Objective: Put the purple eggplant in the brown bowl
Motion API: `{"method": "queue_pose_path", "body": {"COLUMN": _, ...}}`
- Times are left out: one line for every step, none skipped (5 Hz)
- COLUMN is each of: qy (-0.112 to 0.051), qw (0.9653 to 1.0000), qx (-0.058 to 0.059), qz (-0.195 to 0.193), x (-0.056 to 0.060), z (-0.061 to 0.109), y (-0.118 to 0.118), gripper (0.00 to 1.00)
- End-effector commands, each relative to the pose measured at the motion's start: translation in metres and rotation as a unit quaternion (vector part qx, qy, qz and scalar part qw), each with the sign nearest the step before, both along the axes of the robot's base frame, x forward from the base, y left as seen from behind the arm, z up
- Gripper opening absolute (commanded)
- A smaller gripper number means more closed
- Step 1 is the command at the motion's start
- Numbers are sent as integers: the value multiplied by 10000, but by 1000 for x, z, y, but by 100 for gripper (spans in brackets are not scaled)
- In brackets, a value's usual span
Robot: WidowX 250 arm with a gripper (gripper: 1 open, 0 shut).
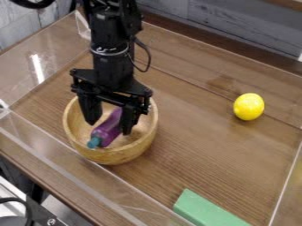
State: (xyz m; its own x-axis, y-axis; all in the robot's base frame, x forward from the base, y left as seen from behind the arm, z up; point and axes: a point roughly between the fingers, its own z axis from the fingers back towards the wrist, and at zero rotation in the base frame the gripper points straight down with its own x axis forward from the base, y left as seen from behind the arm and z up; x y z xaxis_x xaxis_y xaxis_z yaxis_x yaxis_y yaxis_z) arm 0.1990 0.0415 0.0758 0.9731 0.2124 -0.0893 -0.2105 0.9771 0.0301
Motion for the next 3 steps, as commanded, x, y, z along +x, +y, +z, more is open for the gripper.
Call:
{"method": "queue_pose_path", "body": {"qy": -150, "qw": 9999, "qx": 0, "qz": 61, "x": 4, "z": 11, "y": 2, "gripper": 100}}
{"method": "queue_pose_path", "body": {"qy": -195, "qw": 9997, "qx": -61, "qz": 91, "x": 8, "z": 17, "y": -1, "gripper": 100}}
{"method": "queue_pose_path", "body": {"qy": -282, "qw": 9994, "qx": -111, "qz": 141, "x": 18, "z": 20, "y": -2, "gripper": 100}}
